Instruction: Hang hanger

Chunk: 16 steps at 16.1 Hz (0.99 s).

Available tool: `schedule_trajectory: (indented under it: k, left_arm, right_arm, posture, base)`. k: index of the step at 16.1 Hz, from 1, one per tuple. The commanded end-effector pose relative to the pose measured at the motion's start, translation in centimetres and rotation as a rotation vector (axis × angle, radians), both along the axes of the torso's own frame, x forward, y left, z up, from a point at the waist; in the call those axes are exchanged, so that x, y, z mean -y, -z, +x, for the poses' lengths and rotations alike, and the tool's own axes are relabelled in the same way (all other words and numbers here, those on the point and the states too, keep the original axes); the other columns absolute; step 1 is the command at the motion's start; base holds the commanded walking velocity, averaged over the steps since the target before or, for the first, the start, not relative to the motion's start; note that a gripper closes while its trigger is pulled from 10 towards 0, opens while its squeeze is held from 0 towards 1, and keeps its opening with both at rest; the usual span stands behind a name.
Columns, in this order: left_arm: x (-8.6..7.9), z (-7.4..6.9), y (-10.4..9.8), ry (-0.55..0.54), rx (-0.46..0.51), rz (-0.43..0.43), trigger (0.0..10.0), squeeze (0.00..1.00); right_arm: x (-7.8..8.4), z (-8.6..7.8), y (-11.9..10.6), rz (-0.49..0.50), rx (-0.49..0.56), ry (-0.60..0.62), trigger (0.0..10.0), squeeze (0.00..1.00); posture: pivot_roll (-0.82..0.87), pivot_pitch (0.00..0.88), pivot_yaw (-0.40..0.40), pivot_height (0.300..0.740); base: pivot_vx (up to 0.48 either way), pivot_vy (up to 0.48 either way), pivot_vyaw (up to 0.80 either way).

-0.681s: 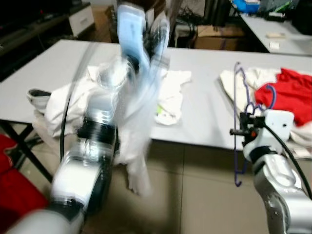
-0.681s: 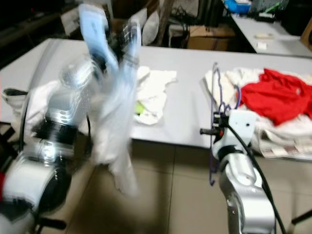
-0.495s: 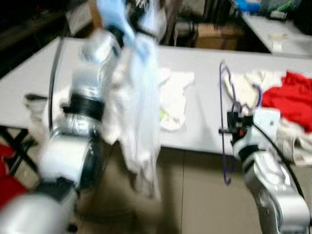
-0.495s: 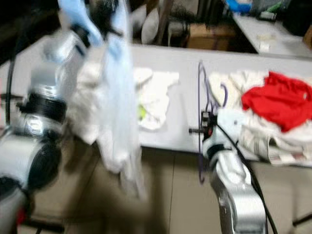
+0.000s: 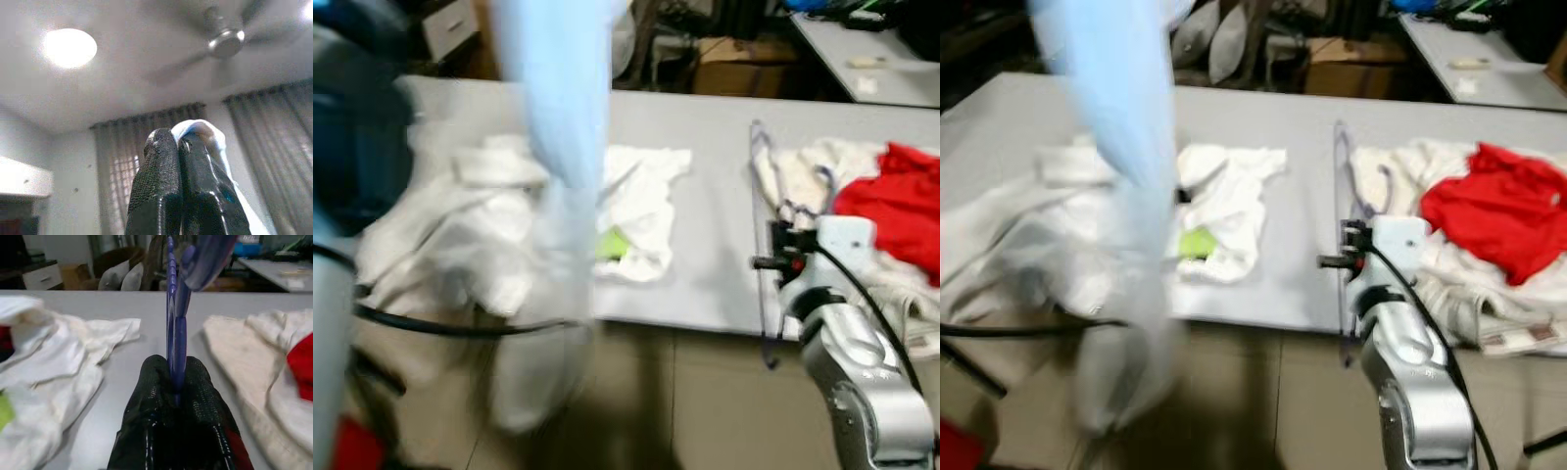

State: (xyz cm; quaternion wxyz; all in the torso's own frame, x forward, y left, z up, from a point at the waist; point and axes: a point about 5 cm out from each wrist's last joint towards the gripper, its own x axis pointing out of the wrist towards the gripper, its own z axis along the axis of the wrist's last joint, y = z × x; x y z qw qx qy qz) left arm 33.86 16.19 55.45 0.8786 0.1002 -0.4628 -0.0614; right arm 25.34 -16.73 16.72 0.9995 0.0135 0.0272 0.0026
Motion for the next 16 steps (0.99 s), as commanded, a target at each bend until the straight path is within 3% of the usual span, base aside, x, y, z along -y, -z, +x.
schedule_trajectory:
  k: [1,2,3,4,5,6,7,8,10,13,14,15,16]
  left_arm:
    - [1.7,0.9,1.0,0.025,-0.043,0.044,10.0,0.0]
    - [1.9,2.2,2.9,0.014,-0.105,0.077,10.0,0.0]
    - [2.4,4.3,6.7,-0.007,-0.217,0.142,10.0,0.0]
    - [2.6,5.0,8.2,-0.018,-0.253,0.174,10.0,0.0]
    - [3.3,6.5,12.0,-0.021,-0.352,0.235,10.0,0.0]
    - [3.6,7.1,14.0,-0.025,-0.398,0.273,10.0,0.0]
    - [4.2,8.5,22.0,-0.051,-0.589,0.441,10.0,0.0]
    - [4.2,8.6,23.9,-0.06,-0.636,0.485,10.0,0.0]
    - [3.3,8.4,30.0,-0.057,-0.803,0.597,10.0,0.0]
    - [3.4,7.3,33.8,0.118,-0.899,0.737,10.0,0.0]
    - [3.2,7.0,34.4,0.185,-0.94,0.765,10.0,0.0]
    - [2.3,7.1,34.0,0.176,-0.968,0.745,10.0,0.0]
    - [1.5,7.3,32.5,0.185,-0.943,0.657,10.0,1.0]
  right_arm:
    - [0.4,0.2,-0.3,-0.008,0.014,0.021,10.0,0.0]
    - [0.3,0.3,-0.4,-0.007,0.016,0.013,10.0,0.0]
    - [0.1,0.4,-0.4,-0.013,0.017,-0.002,10.0,0.0]
    - [0.0,0.4,-0.4,-0.015,0.017,-0.006,10.0,0.0]
    - [0.0,0.4,-0.3,-0.017,0.014,-0.013,10.0,0.0]
    - [-0.1,0.4,-0.3,-0.018,0.012,-0.015,10.0,0.0]
    - [-0.1,0.4,-0.3,-0.023,0.008,-0.018,10.0,0.0]
    - [-0.2,0.4,-0.3,-0.024,0.008,-0.019,10.0,0.0]
    - [-0.3,0.2,-0.2,-0.025,0.004,-0.022,10.0,0.0]
    - [-0.4,0.0,0.1,-0.021,-0.005,-0.022,10.0,0.0]
    - [-0.5,0.0,0.2,-0.02,-0.008,-0.026,10.0,0.0]
    - [-0.7,0.1,0.3,-0.021,-0.011,-0.038,10.0,0.0]
    - [-0.8,0.1,0.3,-0.02,-0.01,-0.043,10.0,0.0]
  posture:
    - [0.02,0.0,0.019,0.74]
    - [0.02,0.0,0.015,0.74]
    - [0.02,0.0,0.009,0.74]
    - [0.02,0.0,0.009,0.74]
    - [0.02,0.0,0.004,0.74]
    - [0.02,0.0,0.005,0.74]
    - [0.01,0.0,0.009,0.74]
    - [0.01,0.0,0.011,0.74]
    - [0.01,0.0,0.02,0.74]
    - [0.02,0.0,0.018,0.74]
    - [0.02,0.0,0.016,0.74]
    - [0.03,0.0,0.012,0.74]
    - [0.03,0.0,0.013,0.74]
  base:
    - [0.285,0.0,0.0]
    - [0.281,0.0,0.0]
    - [0.285,0.0,0.0]
    - [0.285,0.0,0.0]
    - [0.281,0.0,0.0]
    - [0.259,0.0,0.0]
    - [0.0,0.0,0.0]
    - [0.0,0.0,0.0]
    - [0.0,0.0,0.0]
    - [0.0,0.0,0.0]
    - [0.0,0.0,0.0]
    - [0.0,0.0,0.0]
    - [0.0,0.0,0.0]
